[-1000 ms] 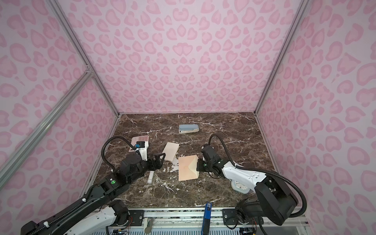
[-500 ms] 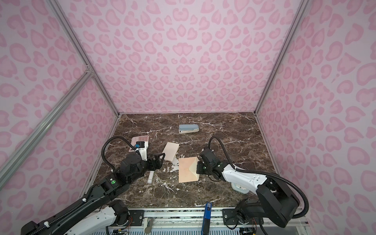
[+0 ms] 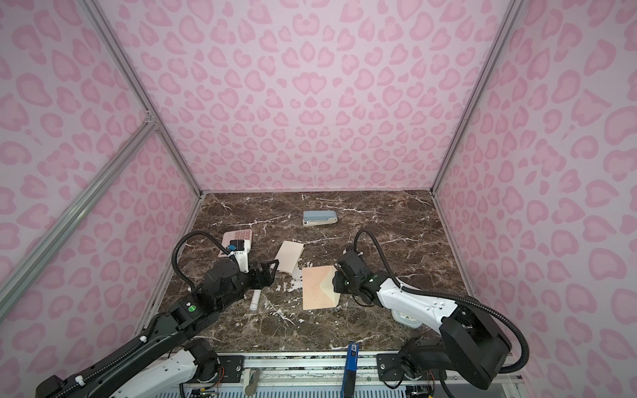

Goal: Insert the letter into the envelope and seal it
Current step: 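Grasp the pink envelope with the right gripper and slide it toward the letter, then move the right gripper to the folded cream letter and grasp its edge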

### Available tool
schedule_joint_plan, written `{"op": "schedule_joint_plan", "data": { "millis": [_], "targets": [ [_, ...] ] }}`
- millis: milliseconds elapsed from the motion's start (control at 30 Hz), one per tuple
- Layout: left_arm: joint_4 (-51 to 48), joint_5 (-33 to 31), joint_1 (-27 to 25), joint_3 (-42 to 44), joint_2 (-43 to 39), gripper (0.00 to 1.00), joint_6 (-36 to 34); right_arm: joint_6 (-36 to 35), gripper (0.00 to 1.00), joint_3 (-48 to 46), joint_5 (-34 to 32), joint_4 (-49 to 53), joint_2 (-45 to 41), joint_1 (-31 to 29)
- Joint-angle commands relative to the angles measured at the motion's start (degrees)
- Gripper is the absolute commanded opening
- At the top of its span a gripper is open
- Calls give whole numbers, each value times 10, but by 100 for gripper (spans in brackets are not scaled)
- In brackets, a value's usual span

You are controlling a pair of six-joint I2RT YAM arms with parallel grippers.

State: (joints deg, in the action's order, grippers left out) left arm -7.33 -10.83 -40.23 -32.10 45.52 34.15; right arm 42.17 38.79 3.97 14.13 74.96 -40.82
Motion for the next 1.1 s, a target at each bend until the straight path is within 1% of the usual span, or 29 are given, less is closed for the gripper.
{"op": "schedule_joint_plan", "data": {
  "millis": [0,267,433,567,733,867,967,1067],
  "targets": [
    [3,3,2,-5,1,89,0,-23,47,14,-37,40,-11,-1],
    [2,12,12,-11,9,89,-5,-57,50,65,-103,106,-57,1],
    [3,20,19,-16,20,89,-10,-52,49,94,-110,96,-68,1],
    [9,28,26,-12,24,89,-10,-30,49,110,-73,47,-53,0],
    [-1,36,47,-2,11,90,-12,-5,48,148,-9,2,16,1],
    [-34,57,86,1,-8,91,-33,26,47,171,51,-57,90,-1],
    [-45,93,123,8,-17,91,-39,48,46,181,77,-98,138,-4],
    [-46,120,145,20,-18,91,-36,65,45,193,89,-133,183,-9]
  ]
}}
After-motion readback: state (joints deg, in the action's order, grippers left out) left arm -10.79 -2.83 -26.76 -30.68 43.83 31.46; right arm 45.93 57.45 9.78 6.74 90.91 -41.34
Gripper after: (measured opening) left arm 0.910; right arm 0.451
